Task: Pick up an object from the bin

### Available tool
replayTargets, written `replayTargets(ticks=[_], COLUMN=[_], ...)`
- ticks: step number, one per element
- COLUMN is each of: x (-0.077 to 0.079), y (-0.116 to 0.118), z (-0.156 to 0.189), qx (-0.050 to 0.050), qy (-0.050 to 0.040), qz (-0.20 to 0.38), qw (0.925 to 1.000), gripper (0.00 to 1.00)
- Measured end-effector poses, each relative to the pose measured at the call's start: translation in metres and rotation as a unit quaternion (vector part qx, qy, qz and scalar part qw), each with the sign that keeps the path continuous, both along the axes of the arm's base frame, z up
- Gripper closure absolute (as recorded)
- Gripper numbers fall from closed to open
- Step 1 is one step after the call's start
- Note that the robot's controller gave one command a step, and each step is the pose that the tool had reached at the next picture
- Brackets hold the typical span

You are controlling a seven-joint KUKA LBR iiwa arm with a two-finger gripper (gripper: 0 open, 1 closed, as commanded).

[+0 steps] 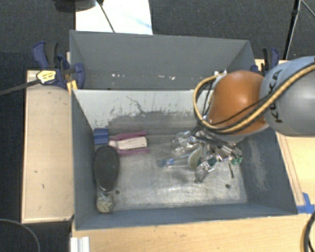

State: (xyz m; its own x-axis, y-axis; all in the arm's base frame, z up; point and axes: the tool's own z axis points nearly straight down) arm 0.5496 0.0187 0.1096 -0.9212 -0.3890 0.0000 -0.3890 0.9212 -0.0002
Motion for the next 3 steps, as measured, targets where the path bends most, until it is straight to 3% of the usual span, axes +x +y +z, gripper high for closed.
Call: replayTargets(ticks=[1,2,3], x=[0.039,0.038,0.038], y=[-0.032,-0.033,-0.052], z=[-0.039,-0.038,0.118], qx=[0.001,0.0,-0.001], qy=[-0.0013,0.0018,-0.0056], qz=[0.129,0.127,0.107], qw=[0.9916,0.9919,0.9942], gripper=[0.0,1.0,1.0])
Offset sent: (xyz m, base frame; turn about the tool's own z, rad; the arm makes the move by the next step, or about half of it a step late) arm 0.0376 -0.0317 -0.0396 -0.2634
